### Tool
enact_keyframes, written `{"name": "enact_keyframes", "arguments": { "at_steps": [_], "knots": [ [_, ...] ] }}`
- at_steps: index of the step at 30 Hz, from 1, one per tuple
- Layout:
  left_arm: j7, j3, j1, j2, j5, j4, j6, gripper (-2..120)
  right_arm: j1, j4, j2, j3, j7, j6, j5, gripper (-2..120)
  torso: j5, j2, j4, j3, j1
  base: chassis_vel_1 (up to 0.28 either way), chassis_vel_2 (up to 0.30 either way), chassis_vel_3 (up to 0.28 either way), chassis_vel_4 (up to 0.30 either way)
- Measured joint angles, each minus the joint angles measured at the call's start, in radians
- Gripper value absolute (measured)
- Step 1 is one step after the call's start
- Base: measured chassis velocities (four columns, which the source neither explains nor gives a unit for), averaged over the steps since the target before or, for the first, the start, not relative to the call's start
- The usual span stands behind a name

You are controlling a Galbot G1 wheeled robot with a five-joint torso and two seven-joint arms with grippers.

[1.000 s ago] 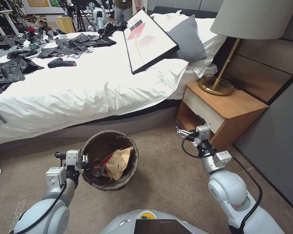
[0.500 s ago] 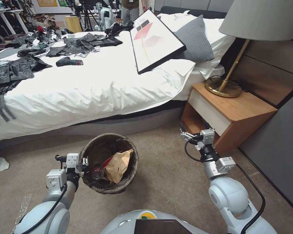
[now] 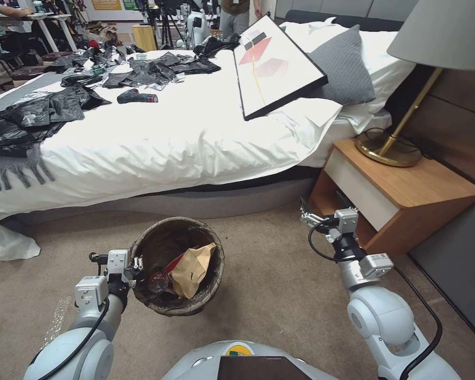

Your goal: Pick up the trash bin, then pick up the garbage from the floor and place it into the trash bin.

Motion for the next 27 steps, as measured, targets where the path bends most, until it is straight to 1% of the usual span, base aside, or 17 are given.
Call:
{"name": "enact_keyframes", "arguments": {
  "at_steps": [7,27],
  "knots": [
    [0.001,0.000,0.000,-0.006,0.005,0.000,-0.001,2,-0.005,-0.002,-0.002,0.006,-0.006,0.000,0.016,100,0.0000,0.000,0.0003,0.000,0.000,0.043,0.028,0.029,0.024],
    [0.002,0.002,0.003,-0.014,0.007,0.000,-0.002,2,-0.009,-0.011,0.000,0.007,-0.011,0.002,0.019,100,0.0000,0.000,0.0001,0.000,0.000,0.030,0.026,0.034,0.027]
  ]
}}
